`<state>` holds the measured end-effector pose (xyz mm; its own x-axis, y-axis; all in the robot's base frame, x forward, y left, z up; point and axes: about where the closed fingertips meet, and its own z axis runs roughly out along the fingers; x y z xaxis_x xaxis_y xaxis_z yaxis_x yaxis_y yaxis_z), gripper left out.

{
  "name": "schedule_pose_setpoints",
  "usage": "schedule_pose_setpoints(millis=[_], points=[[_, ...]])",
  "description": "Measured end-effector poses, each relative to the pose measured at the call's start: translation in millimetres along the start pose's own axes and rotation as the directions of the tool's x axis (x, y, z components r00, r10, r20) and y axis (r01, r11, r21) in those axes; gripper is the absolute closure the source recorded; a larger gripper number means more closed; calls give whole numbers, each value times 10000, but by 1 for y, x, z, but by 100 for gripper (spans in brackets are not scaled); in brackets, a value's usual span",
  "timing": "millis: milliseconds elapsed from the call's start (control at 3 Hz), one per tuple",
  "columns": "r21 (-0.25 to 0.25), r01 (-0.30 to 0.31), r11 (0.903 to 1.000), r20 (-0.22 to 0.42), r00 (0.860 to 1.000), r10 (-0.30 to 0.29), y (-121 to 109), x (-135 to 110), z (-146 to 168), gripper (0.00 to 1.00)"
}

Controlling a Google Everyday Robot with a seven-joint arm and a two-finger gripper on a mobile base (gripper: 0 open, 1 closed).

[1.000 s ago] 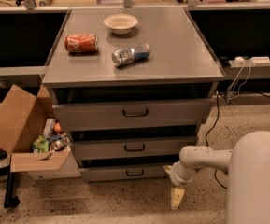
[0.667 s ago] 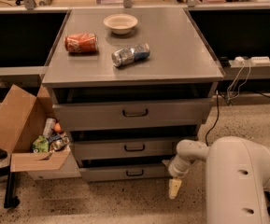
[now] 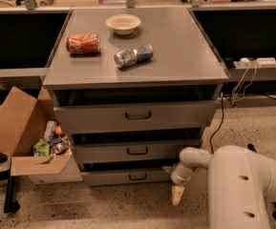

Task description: Open bottom drawer

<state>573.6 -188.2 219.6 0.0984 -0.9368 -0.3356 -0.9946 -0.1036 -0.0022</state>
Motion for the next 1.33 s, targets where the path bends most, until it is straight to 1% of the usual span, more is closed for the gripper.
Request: schedule_pose_setpoints(millis=[333, 667, 1000, 1333], points=[[159, 870, 9961, 152, 9961, -872, -4, 2, 19, 0], [563, 1472, 9875, 93, 9890, -1479, -16, -1, 28, 0], [954, 1586, 9827, 84, 9871, -1601, -26, -1, 26, 0], [1073, 1531, 9824, -197, 9882, -1518, -37, 1, 33, 0]])
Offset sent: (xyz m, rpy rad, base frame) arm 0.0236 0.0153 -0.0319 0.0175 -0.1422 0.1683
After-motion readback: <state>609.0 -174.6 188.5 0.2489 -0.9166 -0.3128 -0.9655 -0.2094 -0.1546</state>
